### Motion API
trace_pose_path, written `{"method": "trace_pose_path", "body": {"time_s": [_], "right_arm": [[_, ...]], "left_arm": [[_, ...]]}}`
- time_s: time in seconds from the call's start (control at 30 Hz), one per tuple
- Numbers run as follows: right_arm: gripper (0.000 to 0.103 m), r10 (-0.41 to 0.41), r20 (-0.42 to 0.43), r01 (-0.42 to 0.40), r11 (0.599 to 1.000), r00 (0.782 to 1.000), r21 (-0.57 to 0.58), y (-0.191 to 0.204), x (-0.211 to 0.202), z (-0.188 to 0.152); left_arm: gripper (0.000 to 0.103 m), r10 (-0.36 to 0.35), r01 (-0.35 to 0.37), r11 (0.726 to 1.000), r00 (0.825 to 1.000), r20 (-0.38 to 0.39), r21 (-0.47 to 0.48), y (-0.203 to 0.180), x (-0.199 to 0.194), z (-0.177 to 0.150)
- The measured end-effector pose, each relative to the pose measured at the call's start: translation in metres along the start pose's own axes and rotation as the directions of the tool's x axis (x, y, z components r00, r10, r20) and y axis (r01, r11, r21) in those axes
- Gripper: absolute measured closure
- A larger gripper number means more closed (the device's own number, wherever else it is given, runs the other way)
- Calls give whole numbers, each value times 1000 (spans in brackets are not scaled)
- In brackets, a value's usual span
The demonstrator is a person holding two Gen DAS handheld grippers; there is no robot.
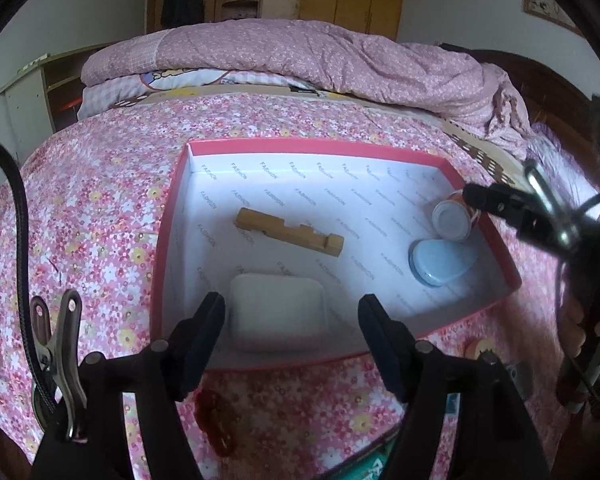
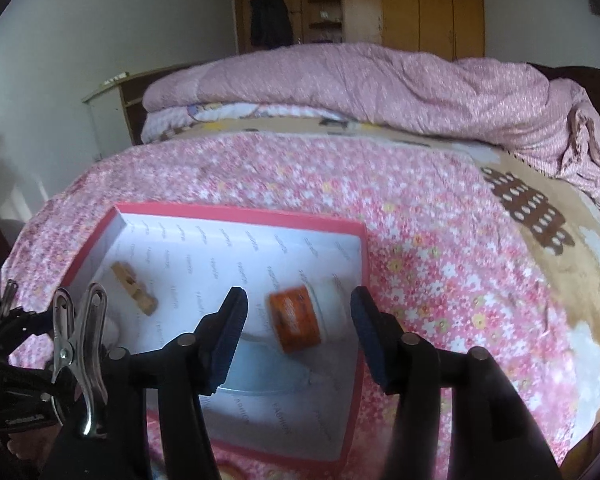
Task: Organize rigid objects
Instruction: 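Open both grippers to release case and bottle in the box, then move both grippers back toward the remaining items on the bedspread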
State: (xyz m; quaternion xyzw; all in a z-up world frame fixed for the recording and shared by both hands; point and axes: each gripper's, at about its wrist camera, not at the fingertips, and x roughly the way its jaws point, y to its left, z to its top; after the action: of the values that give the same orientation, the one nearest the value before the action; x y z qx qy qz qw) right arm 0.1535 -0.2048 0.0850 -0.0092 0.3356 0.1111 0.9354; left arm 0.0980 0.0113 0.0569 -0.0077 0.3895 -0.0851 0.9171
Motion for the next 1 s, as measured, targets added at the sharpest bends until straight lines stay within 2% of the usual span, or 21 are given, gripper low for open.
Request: {"method": "trace_pose_path", "body": {"time_s": [0.37, 0.67, 1.0], "right_arm": [[48, 61, 1, -61, 998, 998, -2, 4, -42, -23], [48, 91, -35, -91, 996, 995, -18, 6, -85, -68], [48, 112, -114, -115, 993, 987, -20, 5, -123, -125]], "left_arm": [[29, 13, -14, 1000, 1000, 19, 27, -12, -24, -12], [29, -16, 15, 1000, 999, 28, 11, -15, -47, -23], [29, -29, 28, 998, 999, 25, 59, -28, -63, -45]]}}
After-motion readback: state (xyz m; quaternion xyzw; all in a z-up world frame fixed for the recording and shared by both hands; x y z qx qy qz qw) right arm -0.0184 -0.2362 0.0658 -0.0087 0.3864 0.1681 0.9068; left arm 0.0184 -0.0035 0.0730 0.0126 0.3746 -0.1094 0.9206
